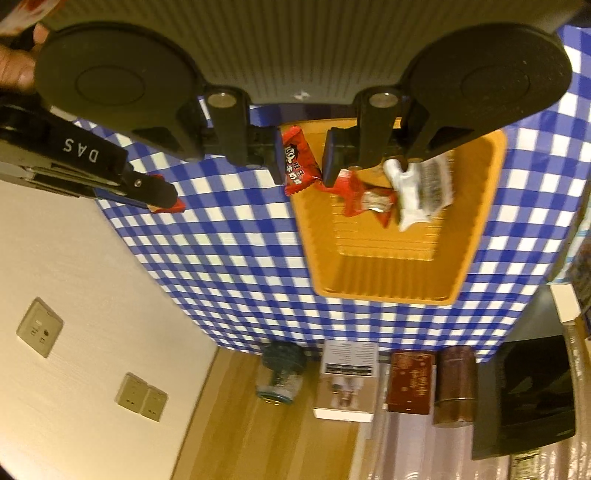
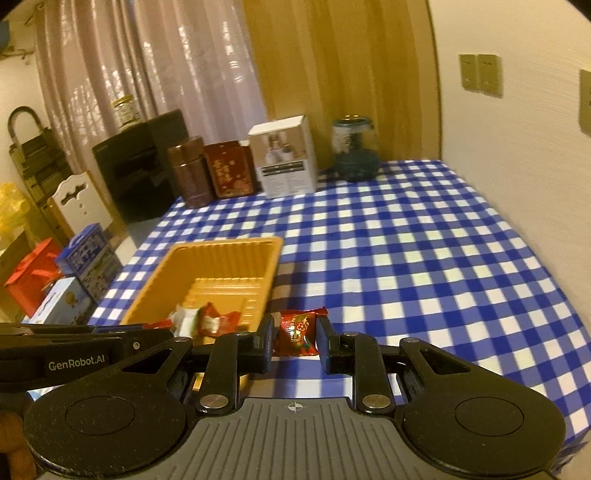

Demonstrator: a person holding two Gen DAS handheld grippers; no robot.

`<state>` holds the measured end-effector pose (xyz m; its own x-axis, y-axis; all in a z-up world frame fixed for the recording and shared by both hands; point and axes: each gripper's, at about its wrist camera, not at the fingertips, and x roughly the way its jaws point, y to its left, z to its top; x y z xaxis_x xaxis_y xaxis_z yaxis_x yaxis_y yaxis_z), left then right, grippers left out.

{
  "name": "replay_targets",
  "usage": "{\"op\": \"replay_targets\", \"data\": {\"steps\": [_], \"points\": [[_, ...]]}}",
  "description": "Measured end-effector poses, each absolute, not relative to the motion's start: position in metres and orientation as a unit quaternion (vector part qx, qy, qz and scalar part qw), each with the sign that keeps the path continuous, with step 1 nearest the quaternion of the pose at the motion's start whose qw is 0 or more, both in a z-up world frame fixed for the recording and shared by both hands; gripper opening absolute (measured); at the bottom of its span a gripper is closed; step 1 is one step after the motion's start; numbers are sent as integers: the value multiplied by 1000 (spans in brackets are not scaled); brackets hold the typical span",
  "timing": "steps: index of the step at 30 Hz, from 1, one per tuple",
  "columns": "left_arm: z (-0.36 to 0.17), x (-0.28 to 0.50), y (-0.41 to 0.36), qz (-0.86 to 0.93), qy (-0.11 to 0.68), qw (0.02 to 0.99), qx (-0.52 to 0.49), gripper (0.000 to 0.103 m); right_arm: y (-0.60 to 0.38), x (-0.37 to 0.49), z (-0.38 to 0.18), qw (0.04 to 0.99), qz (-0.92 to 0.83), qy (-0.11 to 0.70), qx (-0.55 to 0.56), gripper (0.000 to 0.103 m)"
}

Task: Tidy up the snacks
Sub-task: 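Carry both red candy packets over the orange tray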

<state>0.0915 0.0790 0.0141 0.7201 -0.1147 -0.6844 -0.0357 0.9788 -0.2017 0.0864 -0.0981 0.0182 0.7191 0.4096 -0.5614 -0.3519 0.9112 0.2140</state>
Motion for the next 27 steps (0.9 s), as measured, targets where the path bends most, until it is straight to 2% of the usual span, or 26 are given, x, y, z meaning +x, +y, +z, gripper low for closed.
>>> {"op": "replay_targets", "data": {"steps": [27], "points": [[15,83,123,20,379,921,-92,18,-47,94,19,915,248,316,29,24]]}}
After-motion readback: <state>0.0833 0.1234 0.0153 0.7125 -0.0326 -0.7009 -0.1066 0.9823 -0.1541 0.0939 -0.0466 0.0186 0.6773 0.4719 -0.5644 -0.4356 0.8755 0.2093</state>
